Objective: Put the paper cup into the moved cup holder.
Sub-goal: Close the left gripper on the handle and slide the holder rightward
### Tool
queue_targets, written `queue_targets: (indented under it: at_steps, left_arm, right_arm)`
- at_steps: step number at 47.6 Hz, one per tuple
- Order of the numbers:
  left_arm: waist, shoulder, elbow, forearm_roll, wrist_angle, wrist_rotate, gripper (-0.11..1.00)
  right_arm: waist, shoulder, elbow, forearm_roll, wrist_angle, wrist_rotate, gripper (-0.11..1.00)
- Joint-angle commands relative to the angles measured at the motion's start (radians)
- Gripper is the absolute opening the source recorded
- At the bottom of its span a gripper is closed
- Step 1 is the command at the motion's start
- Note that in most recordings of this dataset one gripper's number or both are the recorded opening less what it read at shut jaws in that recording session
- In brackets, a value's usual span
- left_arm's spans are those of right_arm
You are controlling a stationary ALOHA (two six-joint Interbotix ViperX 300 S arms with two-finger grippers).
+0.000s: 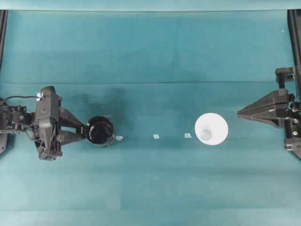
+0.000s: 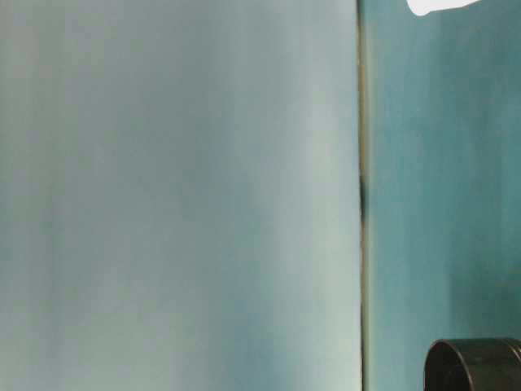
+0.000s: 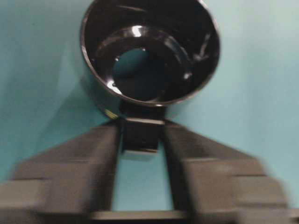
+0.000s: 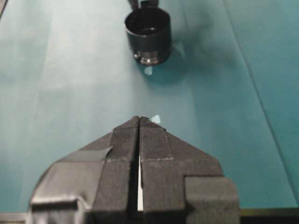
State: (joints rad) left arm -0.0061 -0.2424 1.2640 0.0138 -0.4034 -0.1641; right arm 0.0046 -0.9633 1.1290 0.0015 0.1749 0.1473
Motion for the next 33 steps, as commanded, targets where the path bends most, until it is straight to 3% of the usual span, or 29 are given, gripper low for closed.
queue_targets:
  at_steps: [1,12,23,33]
  left_arm:
    - [-0.003,-0.009,-0.008,0.005,-0.003,0.02,0.21]
    - [-0.003,-0.009,-0.021,0.005,0.009,0.1,0.19]
    - [-0.003,-0.015,-0.043,0.005,0.021,0.106,0.19]
    - [-0.003,-0.015,-0.123,0.005,0.017,0.132,0.19]
  right_arm:
    - [-0.002,0.008,-0.023,0.003,-0.005,0.009,0.01]
    - [-0.002,0.008,-0.021,0.003,-0.005,0.011,0.01]
    - [-0.002,0.009,-0.021,0.005,-0.003,0.009,0.01]
    - [-0.002,0.018,-0.021,0.005,0.008,0.009,0.01]
